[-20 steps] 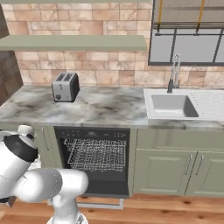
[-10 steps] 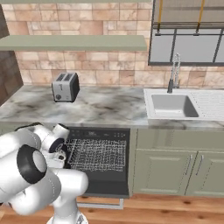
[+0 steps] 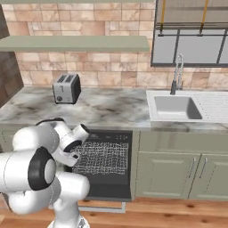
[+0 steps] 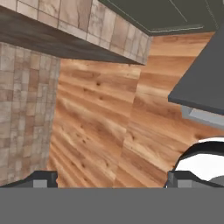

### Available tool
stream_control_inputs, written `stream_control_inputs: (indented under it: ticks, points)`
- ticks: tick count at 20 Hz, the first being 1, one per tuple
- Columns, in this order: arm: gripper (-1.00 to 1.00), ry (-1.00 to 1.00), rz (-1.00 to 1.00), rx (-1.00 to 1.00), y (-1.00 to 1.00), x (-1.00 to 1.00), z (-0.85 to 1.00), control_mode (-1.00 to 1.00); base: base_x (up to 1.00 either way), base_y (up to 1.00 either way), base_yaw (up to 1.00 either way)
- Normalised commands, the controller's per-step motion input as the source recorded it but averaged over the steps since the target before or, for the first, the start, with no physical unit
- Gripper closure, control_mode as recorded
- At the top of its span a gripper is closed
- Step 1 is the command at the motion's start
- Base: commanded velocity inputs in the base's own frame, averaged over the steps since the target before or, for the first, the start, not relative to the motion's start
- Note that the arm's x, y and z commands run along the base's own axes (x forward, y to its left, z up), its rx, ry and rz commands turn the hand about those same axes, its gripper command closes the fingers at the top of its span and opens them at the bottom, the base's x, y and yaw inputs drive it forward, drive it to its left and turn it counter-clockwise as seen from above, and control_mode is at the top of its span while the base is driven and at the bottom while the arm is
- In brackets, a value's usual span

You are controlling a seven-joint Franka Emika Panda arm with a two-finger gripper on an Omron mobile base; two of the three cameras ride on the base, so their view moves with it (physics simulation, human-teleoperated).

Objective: Open the dishwasher door and pull out the top rack.

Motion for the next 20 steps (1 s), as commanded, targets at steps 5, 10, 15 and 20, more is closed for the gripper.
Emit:
stream_control_inputs:
  ticks: [5,10,15,20]
  points:
    - [-1.0,0.0,-0.06,0.03,-0.06,0.37,-0.05,-1.0,0.0,0.0,0.0]
    - [-1.0,0.02,-0.17,0.06,-0.07,0.34,-0.12,-1.0,0.0,0.0,0.0]
    - [-1.0,0.13,-0.23,0.27,-0.38,0.28,-0.09,-1.0,0.0,0.0,0.0]
    - [-1.0,0.04,-0.24,0.24,-0.33,0.09,-0.12,-1.0,0.0,0.0,0.0]
